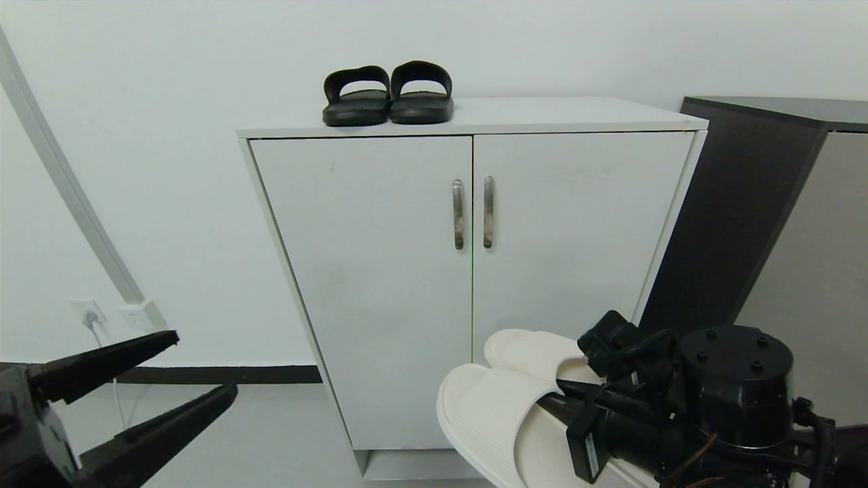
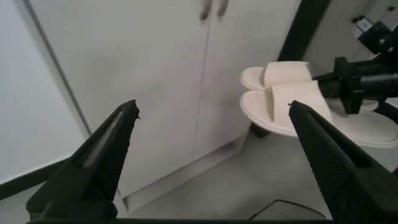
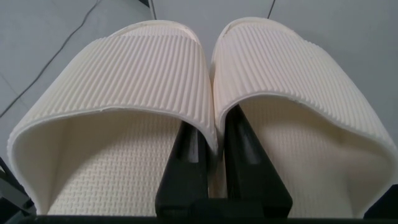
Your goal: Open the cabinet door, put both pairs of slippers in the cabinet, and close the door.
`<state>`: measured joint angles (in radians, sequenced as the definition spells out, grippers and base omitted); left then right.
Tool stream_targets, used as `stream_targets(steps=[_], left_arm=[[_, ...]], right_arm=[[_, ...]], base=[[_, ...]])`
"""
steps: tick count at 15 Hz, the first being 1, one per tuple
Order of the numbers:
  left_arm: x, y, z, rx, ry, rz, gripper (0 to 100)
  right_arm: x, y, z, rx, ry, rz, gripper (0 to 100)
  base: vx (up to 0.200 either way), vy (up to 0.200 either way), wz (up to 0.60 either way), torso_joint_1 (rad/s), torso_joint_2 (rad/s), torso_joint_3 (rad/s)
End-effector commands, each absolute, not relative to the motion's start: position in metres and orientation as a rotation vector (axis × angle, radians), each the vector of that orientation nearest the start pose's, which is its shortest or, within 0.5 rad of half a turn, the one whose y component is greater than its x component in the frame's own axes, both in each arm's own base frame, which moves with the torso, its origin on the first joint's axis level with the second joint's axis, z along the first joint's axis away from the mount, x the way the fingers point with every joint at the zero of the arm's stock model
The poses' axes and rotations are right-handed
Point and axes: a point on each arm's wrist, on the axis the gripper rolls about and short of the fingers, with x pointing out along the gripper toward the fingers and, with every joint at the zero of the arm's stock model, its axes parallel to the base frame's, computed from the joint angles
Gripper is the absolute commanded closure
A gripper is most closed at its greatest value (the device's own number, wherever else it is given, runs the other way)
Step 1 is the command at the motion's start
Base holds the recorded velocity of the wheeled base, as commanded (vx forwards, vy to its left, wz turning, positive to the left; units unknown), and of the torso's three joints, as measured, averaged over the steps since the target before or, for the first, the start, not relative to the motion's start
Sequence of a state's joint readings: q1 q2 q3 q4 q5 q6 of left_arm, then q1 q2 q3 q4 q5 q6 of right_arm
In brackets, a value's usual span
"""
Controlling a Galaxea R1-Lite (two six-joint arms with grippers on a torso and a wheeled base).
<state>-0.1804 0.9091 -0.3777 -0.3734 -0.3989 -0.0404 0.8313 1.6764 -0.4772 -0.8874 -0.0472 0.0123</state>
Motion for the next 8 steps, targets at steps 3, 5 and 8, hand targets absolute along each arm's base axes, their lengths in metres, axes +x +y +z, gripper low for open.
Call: stream_targets(steps=[3,5,8], left_arm=[[0.137,-0.052,0.210,-0.050,0.229,-0.695,0],[0.155,-0.066,0.223,-0.044,0.219,-0.740,0],[0.173,-0.090,0.242,-0.040,0.190,-0.824,0]], right_arm=[[0.178,0.195,0.132,-0.122,0.295,0.783,100],[0.178,0.195,0.132,-0.121,0.294,0.791,100],[0.178,0.195,0.131,-0.118,0.299,0.790,100]], base=[[0.000,0.000,0.00,0.000,0.00,0.000],[0.000,0.000,0.00,0.000,0.00,0.000],[0.000,0.000,0.00,0.000,0.00,0.000]])
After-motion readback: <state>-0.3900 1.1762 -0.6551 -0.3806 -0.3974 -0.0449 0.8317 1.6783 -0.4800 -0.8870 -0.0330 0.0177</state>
